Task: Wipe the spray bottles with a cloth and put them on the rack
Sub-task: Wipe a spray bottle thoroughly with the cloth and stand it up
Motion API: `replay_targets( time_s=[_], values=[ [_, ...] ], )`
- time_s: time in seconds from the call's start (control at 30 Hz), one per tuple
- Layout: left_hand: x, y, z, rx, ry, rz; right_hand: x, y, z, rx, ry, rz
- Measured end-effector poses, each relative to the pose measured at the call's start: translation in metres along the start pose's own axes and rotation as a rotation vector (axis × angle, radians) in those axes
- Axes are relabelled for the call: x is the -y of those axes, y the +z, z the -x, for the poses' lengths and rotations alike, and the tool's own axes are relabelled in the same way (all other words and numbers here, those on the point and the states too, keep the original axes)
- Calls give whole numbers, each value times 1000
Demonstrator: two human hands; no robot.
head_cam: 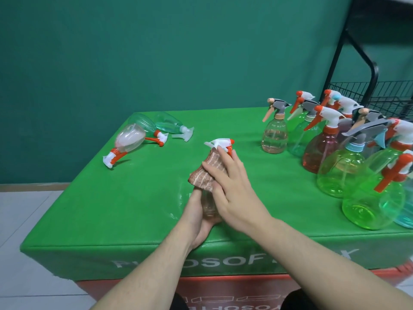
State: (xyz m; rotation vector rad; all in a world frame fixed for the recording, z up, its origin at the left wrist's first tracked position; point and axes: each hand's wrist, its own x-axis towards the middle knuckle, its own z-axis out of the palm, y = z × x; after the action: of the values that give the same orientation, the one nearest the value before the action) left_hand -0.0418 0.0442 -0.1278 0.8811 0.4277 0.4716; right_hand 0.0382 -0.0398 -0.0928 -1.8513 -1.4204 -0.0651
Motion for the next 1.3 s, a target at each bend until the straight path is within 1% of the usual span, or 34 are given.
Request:
replay_targets(
  time_s=[0.1,0.17,0.23,0.3,0.4,0.5,0.57,0.63,0.8,0.9,0.97,1.07,1.17,1.23,1.3],
  values=[
    [-1,-1,1,1,20,38,1,-4,-20,35,70,-33],
    [-2,-1,1,27,23,67,1,-5,-29,-9,147,-30],
    [-1,-1,-1,32,11,98,6,-2,-31,-67,223,50],
    [-2,0,0,12,-1,109,12,3,-28,-116,240,102],
    [-1,-1,-1,-28,6,111,14,9,-27,-142,199,39],
    [-2,-1,-1,-43,16,116,10,11,-28,-85,183,-35],
    [-3,1,1,-42,14,95,8,12,-28,-36,174,-39],
    [-1,0,-1,-61,14,68,7,14,-25,-20,144,-46],
    [-1,2,1,-72,10,68,1,17,-1,-66,41,-79],
    [-4,1,0,-116,23,130,-2,25,22,-88,-33,-38],
    [-1,-1,-2,-99,9,158,-5,30,38,-94,-73,-20],
    [2,-1,-4,-176,96,121,-9,31,58,-94,-82,-15],
    [4,0,-4,-113,146,106,-9,27,65,-93,-63,-11],
    [4,-1,-2,-99,149,95,-8,25,65,-100,-54,-11],
    [2,-1,1,-45,132,68,-7,24,62,-111,-59,3]
  ],
)
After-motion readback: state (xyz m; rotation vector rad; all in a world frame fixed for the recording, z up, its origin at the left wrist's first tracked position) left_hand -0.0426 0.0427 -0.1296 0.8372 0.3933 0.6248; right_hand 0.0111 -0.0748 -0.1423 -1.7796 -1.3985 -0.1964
